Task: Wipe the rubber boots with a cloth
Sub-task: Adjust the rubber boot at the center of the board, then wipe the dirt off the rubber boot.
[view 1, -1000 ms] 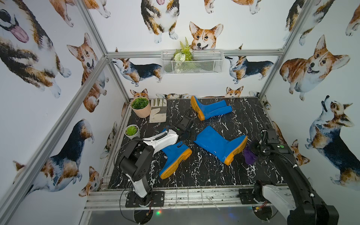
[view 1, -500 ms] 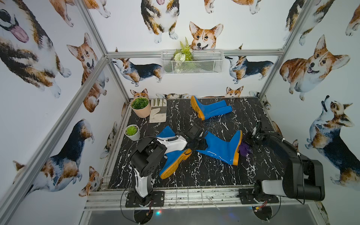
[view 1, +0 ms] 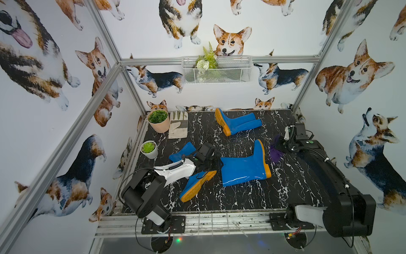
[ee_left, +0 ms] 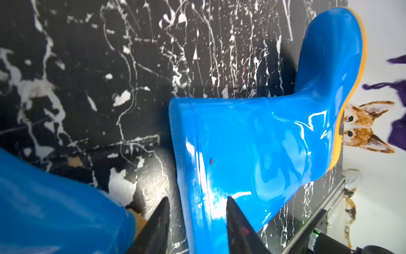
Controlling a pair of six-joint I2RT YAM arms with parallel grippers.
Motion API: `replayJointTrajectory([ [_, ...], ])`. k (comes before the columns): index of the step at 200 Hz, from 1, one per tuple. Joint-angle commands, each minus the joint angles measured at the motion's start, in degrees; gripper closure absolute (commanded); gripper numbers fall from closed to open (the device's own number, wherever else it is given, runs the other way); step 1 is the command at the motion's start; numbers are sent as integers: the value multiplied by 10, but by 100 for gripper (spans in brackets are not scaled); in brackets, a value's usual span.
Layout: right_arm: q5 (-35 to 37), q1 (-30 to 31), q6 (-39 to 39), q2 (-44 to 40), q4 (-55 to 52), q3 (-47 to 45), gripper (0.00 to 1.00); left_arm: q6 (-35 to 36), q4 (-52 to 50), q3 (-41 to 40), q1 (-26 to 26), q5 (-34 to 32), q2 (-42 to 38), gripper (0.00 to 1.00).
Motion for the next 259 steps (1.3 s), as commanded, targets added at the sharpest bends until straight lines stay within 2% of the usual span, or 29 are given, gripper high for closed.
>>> replayJointTrajectory([
  [1, 17, 28, 16, -20, -34, 2, 100, -35, 15, 5, 3, 18, 17, 59],
  [40, 34, 136, 36, 6, -31, 9, 100, -50, 6, 65, 5, 7, 77, 60],
  [74, 39, 175, 36, 50, -25, 27, 100, -63, -6, 98, 11, 3, 118, 57],
  [103, 44, 180, 19, 87, -22, 33, 100, -63, -24, 115, 13, -10, 133, 53],
  [121, 76, 174, 8, 114, -37, 38, 100, -63, -33, 123, 14, -15, 139, 52],
  [135, 109, 153, 10, 130, -49, 38, 100, -61, -34, 123, 17, -19, 136, 50],
  [153, 108, 112, 13, 137, -50, 27, 100, -55, -32, 131, 23, -3, 139, 50],
  [172, 105, 89, 4, 133, -48, 25, 100, -55, 0, 137, 28, 37, 149, 58],
  [181, 98, 89, 1, 127, -46, 26, 100, -58, 19, 140, 28, 53, 157, 62],
  [206, 60, 90, 12, 102, -31, 25, 100, -76, 53, 145, 25, 88, 173, 62],
  [241, 82, 118, 16, 67, -54, 43, 100, -87, 55, 128, 25, 91, 169, 60],
  [259, 99, 156, 23, 51, -65, 52, 100, -106, 93, 107, 25, 109, 165, 63],
])
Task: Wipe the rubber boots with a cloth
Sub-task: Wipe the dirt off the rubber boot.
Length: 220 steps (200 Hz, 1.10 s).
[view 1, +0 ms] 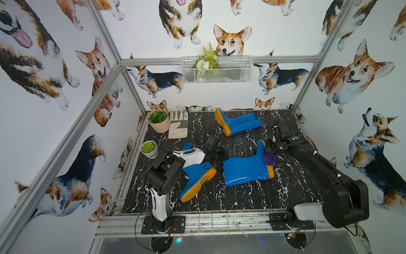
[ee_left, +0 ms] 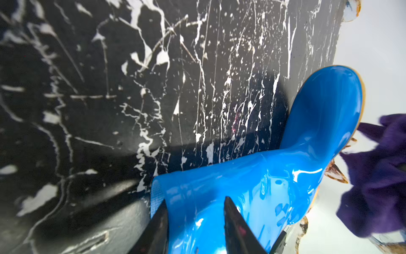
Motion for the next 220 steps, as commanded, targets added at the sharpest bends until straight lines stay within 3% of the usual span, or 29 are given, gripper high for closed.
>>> replayJointTrajectory([
  [1, 21, 36, 10, -17, -21, 13, 100, -30, 52, -20, 0, 34, -7, 63],
  [36, 3, 116, 61, -17, 1, -6, 100, -74, 147, -46, -1, 84, -3, 72],
  [84, -20, 198, 101, 35, 40, 0, 100, -97, 203, -50, 0, 106, -3, 100],
  [136, -48, 280, 110, 125, 108, 54, 100, -120, 233, -66, 1, 109, -14, 100],
  [185, -98, 272, 123, 237, 188, 48, 100, -146, 264, -85, 12, 126, -32, 100],
  [220, -80, 170, 135, 230, 148, -23, 100, -106, 203, -89, 33, 127, -62, 100],
])
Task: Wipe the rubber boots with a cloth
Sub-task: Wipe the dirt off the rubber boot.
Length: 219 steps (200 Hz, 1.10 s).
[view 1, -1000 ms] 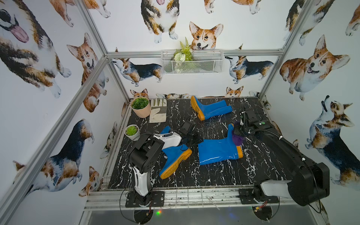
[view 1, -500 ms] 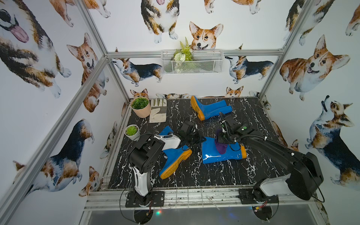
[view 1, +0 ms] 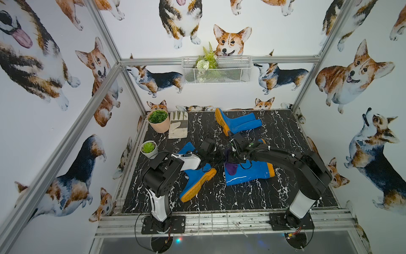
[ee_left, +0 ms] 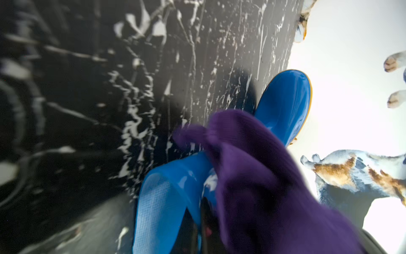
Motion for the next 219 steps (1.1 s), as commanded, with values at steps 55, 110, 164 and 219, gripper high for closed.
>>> replayJointTrajectory([
  [55, 76, -256, -62, -202, -146, -96, 100, 70, -33, 22, 25, 46, -43, 100],
  [110, 103, -63, -35, -194, -119, -11, 100, 130, -111, 66, 23, 25, -29, 100],
  [164, 52, -3, -114, 43, -139, 134, 100, 176, -181, 91, 23, 4, -45, 100],
  [219, 73, -265, -182, -33, -255, 107, 100, 225, -244, 113, 22, -8, -58, 100],
])
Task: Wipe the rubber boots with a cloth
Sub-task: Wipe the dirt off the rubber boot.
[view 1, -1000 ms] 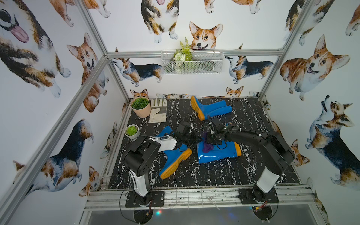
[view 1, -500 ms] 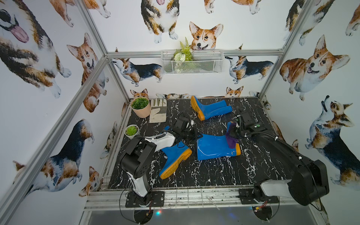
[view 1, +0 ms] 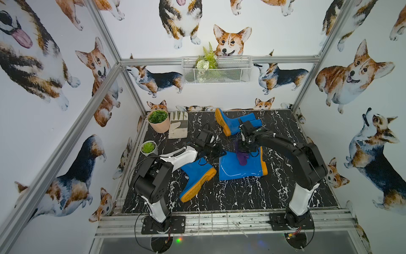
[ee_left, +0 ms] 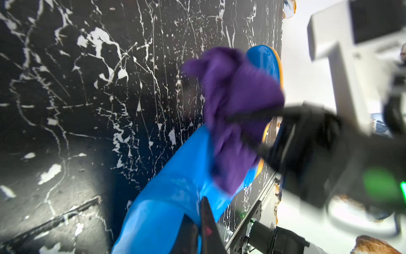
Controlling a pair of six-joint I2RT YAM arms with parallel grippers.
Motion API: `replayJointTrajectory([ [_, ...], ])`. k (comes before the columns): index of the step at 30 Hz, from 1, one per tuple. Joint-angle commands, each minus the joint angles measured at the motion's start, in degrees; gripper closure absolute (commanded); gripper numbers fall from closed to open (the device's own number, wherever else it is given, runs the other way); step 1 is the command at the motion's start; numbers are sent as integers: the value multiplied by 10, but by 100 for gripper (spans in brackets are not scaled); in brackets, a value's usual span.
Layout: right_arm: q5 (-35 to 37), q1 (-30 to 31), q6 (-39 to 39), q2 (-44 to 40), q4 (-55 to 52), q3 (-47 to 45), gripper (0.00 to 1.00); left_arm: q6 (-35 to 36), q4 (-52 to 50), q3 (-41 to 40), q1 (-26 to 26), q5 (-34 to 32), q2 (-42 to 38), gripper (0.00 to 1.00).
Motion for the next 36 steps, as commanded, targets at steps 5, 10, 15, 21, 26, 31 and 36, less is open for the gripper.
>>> replayJointTrajectory([
  [5, 15, -162, -48, -142, -110, -9, 100, 27, -29, 13, -1, -6, -1, 100],
  [10, 6, -13, 2, -152, -76, -2, 100, 1, -3, 9, -5, -12, 10, 100],
  [15, -37, 134, 45, -80, 14, -14, 100, -15, 5, 6, -4, -25, 13, 100],
  [21, -27, 75, 5, -32, -47, -34, 100, -30, 7, -5, -1, -47, 0, 100],
  [26, -8, -122, -26, -116, -97, -55, 100, -70, 48, -41, 8, -65, -16, 100],
  [31, -1, -89, -20, -186, -113, -8, 100, -114, 97, -78, 8, -107, -31, 100],
  [36, -33, 106, 70, -150, -21, -36, 100, -151, 135, -89, 4, -113, -19, 100],
])
